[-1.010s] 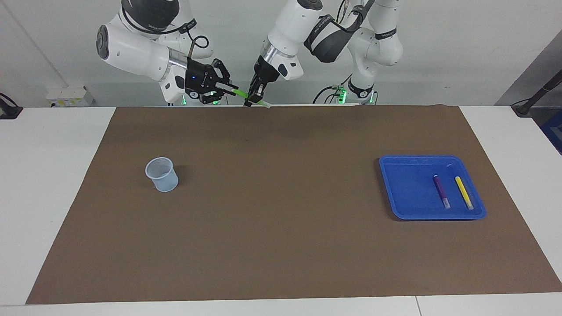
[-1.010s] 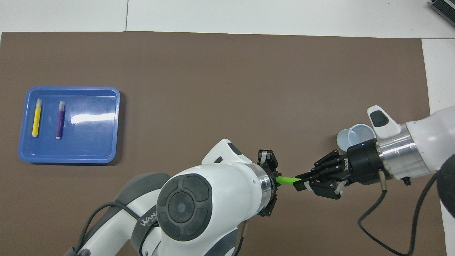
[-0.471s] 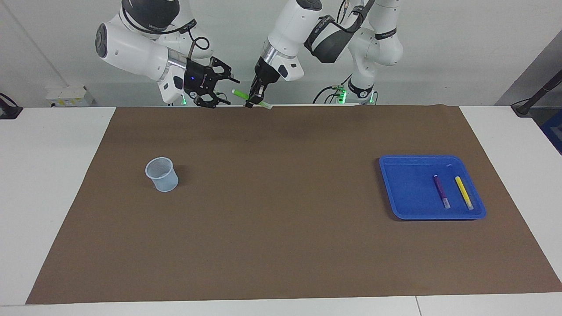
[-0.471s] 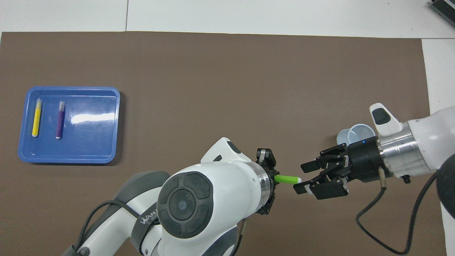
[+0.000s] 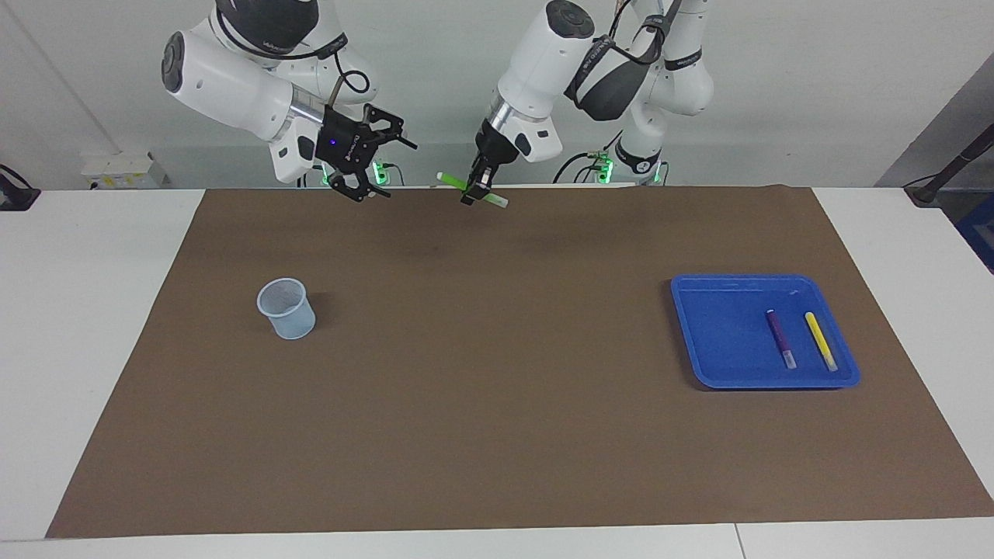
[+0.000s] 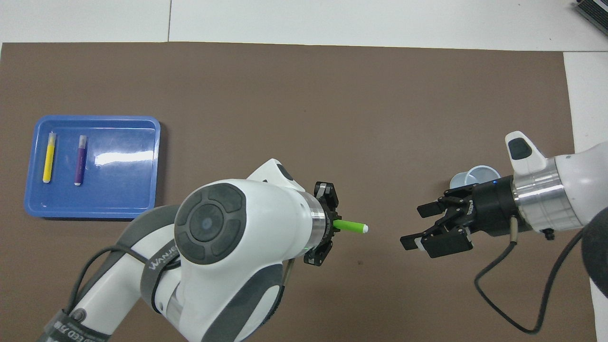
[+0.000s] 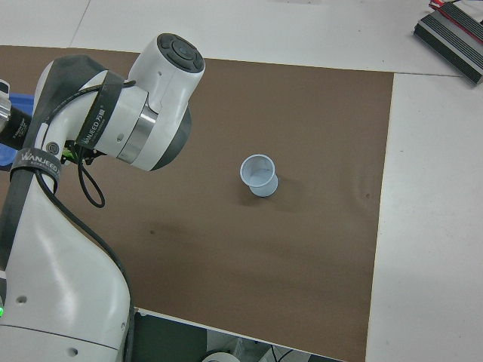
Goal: Right arm passes pens to left for tray arrangement
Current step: 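Open the right gripper and pull the pen away with the left gripper, then lower the green pen into the blue tray with the left gripper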
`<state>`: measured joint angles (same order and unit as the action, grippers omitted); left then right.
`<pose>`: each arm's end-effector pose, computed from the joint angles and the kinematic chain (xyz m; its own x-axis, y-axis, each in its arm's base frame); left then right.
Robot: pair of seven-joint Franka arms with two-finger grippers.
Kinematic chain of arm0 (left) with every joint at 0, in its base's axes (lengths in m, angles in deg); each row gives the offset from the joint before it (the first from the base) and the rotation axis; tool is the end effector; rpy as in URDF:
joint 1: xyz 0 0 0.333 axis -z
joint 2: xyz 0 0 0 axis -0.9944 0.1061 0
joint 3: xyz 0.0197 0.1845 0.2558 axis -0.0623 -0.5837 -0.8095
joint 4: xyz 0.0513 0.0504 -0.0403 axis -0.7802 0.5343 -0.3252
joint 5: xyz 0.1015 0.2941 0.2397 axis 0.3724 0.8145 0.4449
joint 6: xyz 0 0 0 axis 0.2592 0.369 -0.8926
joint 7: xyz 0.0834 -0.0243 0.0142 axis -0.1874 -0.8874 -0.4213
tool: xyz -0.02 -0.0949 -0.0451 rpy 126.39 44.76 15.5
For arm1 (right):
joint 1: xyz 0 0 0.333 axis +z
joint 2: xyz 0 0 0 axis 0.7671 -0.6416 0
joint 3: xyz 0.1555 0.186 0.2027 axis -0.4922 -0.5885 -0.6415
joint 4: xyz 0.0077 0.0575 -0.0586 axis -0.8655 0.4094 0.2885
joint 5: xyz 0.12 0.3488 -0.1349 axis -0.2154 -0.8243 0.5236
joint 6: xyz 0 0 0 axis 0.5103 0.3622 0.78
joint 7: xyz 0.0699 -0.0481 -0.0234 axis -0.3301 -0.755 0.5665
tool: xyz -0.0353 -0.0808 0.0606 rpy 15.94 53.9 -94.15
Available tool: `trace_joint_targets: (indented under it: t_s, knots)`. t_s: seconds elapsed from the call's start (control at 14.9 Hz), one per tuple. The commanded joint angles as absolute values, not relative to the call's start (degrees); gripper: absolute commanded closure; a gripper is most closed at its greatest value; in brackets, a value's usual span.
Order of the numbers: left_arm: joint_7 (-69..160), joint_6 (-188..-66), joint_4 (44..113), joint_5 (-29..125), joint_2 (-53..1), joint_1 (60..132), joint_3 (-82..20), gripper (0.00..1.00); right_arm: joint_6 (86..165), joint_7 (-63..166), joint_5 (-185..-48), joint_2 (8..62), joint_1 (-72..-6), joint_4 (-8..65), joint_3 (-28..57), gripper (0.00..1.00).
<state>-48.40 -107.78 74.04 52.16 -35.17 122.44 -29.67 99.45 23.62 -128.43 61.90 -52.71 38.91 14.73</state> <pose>0.4231 -0.4122 0.5440 0.2476 0.8833 -0.3981 0.9684 -0.2378 0.0747 0.4735 0.1149 0.5602 0.8389 0.4985 0.2185 0.5110 -0.5833 -0.6313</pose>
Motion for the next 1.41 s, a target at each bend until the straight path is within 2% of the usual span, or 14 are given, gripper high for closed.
trace_joint_targets:
  t_s: [0.0,0.74,1.35]
  knots:
    - [-40.5,-104.7,74.9,52.7,-35.9,116.9,-29.3,1.00,100.1,29.3,-124.3,62.6,-53.2,36.9,14.5,0.00]
    - [2.7,-95.6,83.4,52.8,-40.5,95.4,-29.5,1.00,102.5,39.9,-103.7,60.8,-54.0,28.0,14.5,0.00]
    - [41.5,-96.2,85.3,64.5,-38.4,82.6,-29.5,1.00,102.5,44.7,-92.7,59.4,-55.4,25.0,14.8,0.00]
